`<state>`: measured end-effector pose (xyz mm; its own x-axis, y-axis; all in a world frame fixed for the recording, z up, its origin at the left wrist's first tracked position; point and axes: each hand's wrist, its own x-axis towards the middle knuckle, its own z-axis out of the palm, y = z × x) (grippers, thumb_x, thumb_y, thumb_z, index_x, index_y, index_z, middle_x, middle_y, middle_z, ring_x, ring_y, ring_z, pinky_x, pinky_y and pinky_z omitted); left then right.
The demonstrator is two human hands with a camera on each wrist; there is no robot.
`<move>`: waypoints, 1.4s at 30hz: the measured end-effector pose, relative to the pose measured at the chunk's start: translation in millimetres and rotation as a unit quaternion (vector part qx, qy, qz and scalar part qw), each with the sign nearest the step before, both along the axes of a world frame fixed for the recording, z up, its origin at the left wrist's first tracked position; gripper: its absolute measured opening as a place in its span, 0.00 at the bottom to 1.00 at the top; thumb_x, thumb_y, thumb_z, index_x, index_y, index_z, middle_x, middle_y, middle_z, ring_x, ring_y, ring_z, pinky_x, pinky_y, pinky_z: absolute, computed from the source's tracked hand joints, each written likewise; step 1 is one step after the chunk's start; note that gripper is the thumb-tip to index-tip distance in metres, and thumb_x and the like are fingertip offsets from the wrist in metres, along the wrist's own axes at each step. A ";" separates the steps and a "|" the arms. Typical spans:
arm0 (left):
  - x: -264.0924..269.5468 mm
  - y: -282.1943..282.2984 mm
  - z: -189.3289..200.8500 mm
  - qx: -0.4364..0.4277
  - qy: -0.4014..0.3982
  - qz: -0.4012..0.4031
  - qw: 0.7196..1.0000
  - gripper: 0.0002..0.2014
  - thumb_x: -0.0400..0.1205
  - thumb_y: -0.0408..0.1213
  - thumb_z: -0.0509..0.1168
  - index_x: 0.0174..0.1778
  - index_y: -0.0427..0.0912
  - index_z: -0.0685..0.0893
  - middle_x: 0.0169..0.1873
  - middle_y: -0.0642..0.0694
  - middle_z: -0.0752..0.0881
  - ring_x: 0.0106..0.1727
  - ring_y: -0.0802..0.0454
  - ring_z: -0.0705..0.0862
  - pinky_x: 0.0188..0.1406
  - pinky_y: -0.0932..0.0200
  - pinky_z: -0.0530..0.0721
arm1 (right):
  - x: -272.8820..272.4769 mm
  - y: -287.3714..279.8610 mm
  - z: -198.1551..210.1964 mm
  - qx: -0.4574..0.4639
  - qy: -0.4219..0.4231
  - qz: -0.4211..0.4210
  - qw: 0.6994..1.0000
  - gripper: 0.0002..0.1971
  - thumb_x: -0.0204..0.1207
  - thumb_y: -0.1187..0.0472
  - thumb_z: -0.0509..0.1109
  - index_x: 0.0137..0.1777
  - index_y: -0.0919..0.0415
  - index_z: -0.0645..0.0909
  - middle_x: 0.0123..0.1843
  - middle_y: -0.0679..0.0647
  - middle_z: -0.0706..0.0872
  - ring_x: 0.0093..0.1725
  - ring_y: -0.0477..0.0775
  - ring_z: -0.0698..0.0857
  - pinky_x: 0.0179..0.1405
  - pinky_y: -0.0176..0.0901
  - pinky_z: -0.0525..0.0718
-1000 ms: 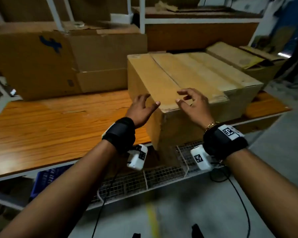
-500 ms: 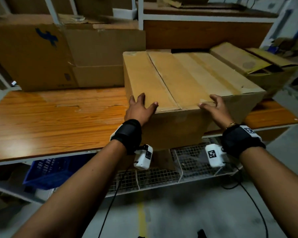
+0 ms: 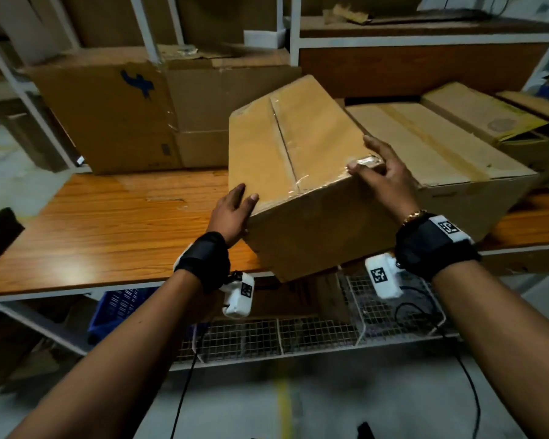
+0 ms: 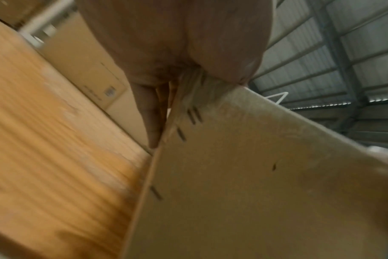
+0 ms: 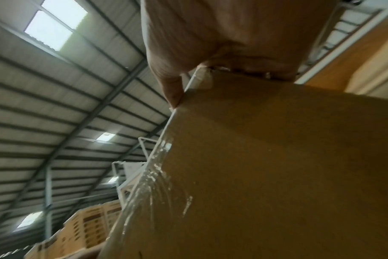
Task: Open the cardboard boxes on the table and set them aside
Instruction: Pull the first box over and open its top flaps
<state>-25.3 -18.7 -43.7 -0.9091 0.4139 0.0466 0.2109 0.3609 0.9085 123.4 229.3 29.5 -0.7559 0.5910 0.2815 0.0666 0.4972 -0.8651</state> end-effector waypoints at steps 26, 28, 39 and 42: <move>-27.5 -103.8 50.5 -0.233 0.164 0.094 0.954 0.28 0.84 0.64 0.50 0.79 0.59 0.68 0.85 0.42 0.55 0.79 0.37 0.69 0.72 0.45 0.71 | -93.1 -189.8 -5.3 0.400 -0.231 0.128 0.878 0.36 0.80 0.29 0.41 0.84 0.43 0.59 0.87 0.48 0.58 0.85 0.53 0.57 0.83 0.59 0.54; -27.5 -98.1 51.1 -0.233 0.169 0.097 0.953 0.28 0.84 0.63 0.51 0.80 0.59 0.68 0.84 0.41 0.57 0.79 0.37 0.68 0.73 0.46 0.71 | -83.5 -159.6 -5.5 0.380 -0.247 0.081 0.887 0.40 0.76 0.24 0.39 0.84 0.42 0.59 0.87 0.48 0.57 0.86 0.55 0.56 0.82 0.63 0.55; -33.2 -97.5 43.5 -0.186 0.145 0.115 0.965 0.34 0.77 0.71 0.55 0.78 0.61 0.71 0.79 0.41 0.68 0.80 0.41 0.67 0.75 0.44 0.69 | -52.9 -119.7 -38.8 -0.184 -0.020 0.068 0.980 0.36 0.75 0.42 0.73 0.82 0.39 0.64 0.77 0.47 0.75 0.73 0.51 0.76 0.74 0.58 0.75; -33.0 -98.0 40.6 -0.147 0.141 0.122 0.971 0.35 0.75 0.73 0.57 0.76 0.60 0.73 0.78 0.43 0.71 0.78 0.43 0.69 0.74 0.45 0.71 | -50.0 -120.3 -41.0 -0.201 0.007 0.063 0.978 0.38 0.71 0.40 0.76 0.81 0.38 0.66 0.76 0.47 0.76 0.73 0.51 0.77 0.73 0.59 0.76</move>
<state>-58.3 -116.6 -3.1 -0.9500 0.2208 0.2206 0.3121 0.6670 0.6766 73.5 108.9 -11.4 -0.8275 0.5586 0.0560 0.0140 0.1202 -0.9927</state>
